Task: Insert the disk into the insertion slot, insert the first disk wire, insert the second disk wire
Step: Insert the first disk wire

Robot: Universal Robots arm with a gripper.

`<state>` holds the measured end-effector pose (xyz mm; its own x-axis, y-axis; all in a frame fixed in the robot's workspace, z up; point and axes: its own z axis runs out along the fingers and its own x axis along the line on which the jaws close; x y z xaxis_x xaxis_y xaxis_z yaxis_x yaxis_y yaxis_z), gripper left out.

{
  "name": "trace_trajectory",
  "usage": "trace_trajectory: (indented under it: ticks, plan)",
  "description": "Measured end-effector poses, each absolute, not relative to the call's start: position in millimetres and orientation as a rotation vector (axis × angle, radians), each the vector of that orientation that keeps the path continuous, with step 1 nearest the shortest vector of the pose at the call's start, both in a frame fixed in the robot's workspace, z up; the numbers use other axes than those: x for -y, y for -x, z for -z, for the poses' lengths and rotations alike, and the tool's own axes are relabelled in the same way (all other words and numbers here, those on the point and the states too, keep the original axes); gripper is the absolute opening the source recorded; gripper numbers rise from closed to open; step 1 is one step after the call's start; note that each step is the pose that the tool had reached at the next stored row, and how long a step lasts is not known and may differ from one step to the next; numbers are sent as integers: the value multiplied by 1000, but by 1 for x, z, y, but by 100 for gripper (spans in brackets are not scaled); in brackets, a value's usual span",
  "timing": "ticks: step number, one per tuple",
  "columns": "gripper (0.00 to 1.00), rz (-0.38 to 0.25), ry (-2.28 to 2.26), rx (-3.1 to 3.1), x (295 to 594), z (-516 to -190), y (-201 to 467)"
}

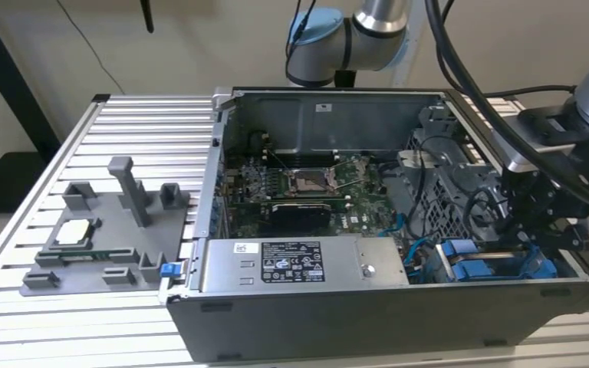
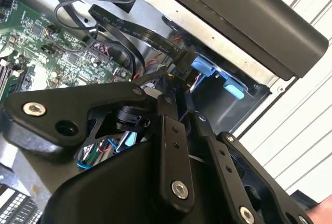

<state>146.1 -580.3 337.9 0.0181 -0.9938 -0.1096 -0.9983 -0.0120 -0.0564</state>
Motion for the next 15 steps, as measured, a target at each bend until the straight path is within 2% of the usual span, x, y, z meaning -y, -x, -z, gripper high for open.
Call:
trace_trajectory:
  ticks: [15]
  plan:
    - [0, -53, 2100, -2176, 580, -330, -146]
